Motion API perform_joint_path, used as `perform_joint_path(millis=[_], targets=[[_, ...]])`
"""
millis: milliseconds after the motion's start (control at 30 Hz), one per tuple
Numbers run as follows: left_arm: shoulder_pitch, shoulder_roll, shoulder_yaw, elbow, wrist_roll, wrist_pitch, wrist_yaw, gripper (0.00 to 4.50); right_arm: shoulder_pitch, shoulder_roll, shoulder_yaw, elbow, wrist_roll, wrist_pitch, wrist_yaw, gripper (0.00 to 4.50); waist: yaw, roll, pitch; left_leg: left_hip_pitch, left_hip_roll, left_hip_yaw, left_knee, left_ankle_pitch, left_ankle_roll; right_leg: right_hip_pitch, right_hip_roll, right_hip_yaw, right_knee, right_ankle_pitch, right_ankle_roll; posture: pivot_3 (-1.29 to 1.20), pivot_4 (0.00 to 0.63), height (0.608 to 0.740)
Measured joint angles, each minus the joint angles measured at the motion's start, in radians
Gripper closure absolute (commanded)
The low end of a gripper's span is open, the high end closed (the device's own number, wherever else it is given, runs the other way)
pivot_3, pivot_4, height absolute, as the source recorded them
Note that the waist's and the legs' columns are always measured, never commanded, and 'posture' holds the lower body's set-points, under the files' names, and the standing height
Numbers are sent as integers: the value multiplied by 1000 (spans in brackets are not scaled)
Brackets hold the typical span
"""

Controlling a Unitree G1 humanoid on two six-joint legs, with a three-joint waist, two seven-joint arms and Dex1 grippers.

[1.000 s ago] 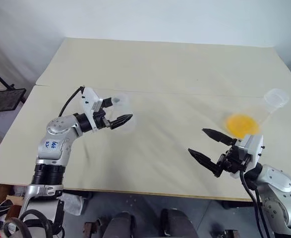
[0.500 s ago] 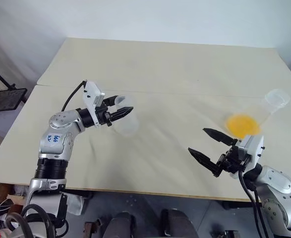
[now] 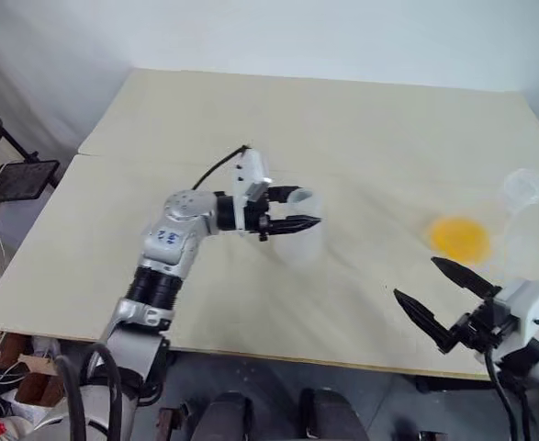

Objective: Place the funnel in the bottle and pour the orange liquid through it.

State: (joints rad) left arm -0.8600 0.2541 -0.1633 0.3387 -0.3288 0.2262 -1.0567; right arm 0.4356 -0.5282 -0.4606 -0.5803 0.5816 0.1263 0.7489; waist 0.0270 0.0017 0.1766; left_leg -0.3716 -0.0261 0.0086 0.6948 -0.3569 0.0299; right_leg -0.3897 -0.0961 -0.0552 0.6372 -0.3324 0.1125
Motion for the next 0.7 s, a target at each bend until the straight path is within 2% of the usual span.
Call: perform_joint_path(millis=[200,433,700], targets=[[-106,-111,-40,246,95,-183,-1,2078,63,56,-19,-55,-4,-17,-44,0,-6,0,0,1,3,6,0,0,0,-2,1,2,0,0,0,0,150,740],[-169,-144,-10,407,124,-300,11,2078,94,91,-19,-85,-12,-37,-70,0,0,0,0,0,1,5,0,0,0,-2,1,3,0,0,0,0,150,740],[-227,-195,29,506,130,-290,-13,2078,93,94,-16,-86,-21,-54,-77,0,0,0,0,0,1,5,0,0,1,-2,1,3,0,0,0,0,150,740]])
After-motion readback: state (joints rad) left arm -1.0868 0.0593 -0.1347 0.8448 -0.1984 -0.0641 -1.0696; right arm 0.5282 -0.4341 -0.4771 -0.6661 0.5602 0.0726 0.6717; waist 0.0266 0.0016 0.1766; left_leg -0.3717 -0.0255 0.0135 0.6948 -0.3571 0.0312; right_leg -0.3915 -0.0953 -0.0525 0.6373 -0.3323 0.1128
